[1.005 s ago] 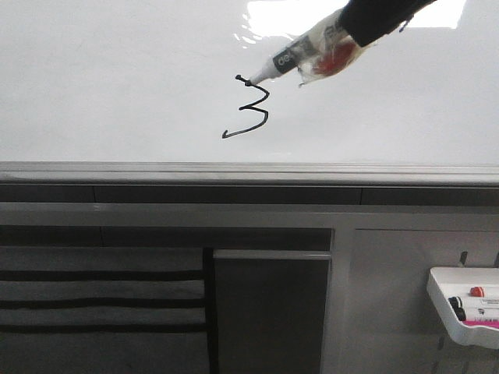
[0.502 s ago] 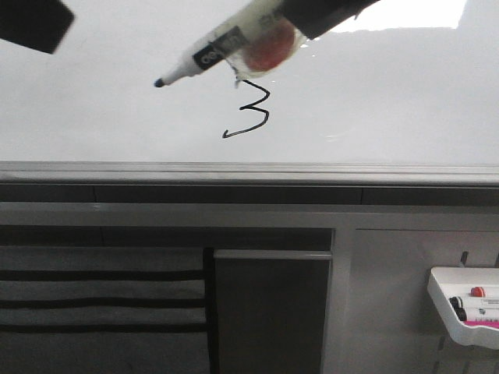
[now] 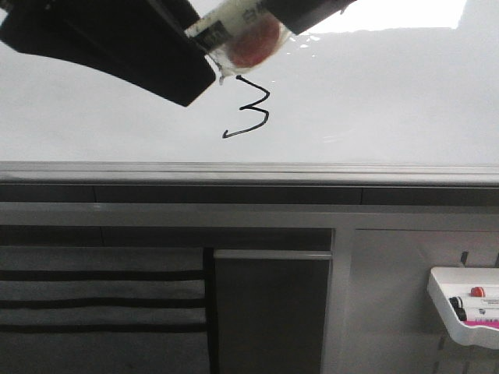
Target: Write number 3 on whiteboard
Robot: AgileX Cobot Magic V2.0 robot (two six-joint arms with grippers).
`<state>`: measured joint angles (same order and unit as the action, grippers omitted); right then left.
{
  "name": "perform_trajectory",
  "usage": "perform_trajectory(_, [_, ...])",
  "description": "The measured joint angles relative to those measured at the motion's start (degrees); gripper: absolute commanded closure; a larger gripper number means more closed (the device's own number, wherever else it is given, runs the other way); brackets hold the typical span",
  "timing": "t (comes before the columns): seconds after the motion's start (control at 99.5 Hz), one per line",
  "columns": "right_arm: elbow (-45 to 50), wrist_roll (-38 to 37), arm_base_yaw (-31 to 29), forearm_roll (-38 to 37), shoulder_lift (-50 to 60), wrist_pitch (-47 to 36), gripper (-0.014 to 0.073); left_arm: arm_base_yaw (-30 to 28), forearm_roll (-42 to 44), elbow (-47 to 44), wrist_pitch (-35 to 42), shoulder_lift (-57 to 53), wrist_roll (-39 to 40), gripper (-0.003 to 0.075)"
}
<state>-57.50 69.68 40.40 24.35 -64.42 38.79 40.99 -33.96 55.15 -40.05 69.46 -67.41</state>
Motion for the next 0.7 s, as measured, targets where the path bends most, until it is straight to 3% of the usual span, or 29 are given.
perform_trajectory(0.311, [0.0, 0.1, 0.0, 0.5, 0.0, -0.2, 0.055, 0.0, 0.1, 0.1, 0.3, 0.0, 0.0, 0.0592])
perform_trajectory(0.703, [0.0, 0.2, 0.0, 0.6, 0.0, -0.1, 0.055, 0.2, 1.0, 0.1, 0.4, 0.0, -1.2, 0.0741])
